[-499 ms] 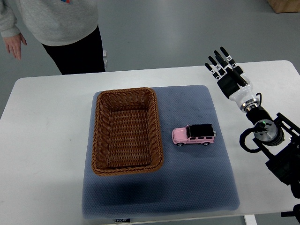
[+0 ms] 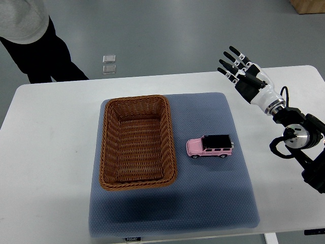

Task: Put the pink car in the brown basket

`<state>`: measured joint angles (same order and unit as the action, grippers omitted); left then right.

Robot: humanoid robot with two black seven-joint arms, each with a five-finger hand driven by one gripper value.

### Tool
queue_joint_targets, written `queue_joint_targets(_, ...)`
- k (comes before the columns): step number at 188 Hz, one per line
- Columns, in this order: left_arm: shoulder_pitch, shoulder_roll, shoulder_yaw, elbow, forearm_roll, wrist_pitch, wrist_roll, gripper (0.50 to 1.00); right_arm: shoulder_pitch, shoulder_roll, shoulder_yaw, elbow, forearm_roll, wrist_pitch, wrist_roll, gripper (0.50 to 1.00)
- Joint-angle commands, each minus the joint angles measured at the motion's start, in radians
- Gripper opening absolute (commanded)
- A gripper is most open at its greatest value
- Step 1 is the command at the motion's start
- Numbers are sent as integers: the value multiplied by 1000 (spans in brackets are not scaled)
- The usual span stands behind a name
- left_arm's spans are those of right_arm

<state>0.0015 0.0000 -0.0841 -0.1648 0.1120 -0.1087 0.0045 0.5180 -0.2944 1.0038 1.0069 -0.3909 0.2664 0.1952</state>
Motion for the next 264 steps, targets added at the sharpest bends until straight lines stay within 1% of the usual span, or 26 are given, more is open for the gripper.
queue_joint_targets(1,0,0,3,-2,0,-2,0,1000,45,-74,-97,61,-229,-6,-20,913)
queue_joint_targets(18,-2,0,3,-9,0,-2,0,1000,91,-163,-234,111,-385,-9,-23,913)
queue_joint_targets(26,-2,0,1,-9,0,-2,0,1000,123,-236,-313,180,-447,-6,-22,913)
queue_joint_targets(29,-2,0,1,-9,0,-2,0,1000,131,-252,-329,193,-457,-6,-23,913)
queue_joint_targets(42,-2,0,1,-9,0,-2,0,1000,191,-383,-448,278,-505,-4,-22,913)
queue_joint_targets(62,-2,0,3,-10,0,-3,0,1000,278,-535,-611,398,-582,-4,-23,913)
queue_joint_targets(78,-3,0,3,-13,2,-9,3,1000,306,-595,-688,447,-646,-10,-26,913)
queue_joint_targets(92,-3,0,3,-18,0,-9,5,1000,306,-600,-719,458,-663,-27,-34,913)
queue_joint_targets(123,-5,0,1,-19,0,-9,8,1000,284,-554,-757,458,-664,-128,-51,913)
queue_joint_targets(141,-5,0,1,-18,0,-9,8,1000,274,-535,-757,453,-664,-159,-51,913)
queue_joint_targets(182,-5,0,1,-18,0,-9,9,1000,249,-514,-771,437,-669,-187,-49,911)
queue_joint_targets(219,-3,0,0,-18,0,-9,8,1000,243,-465,-803,377,-698,-231,-46,907)
queue_joint_targets(264,-5,0,1,-19,0,-9,9,1000,232,-428,-806,352,-700,-240,-45,903)
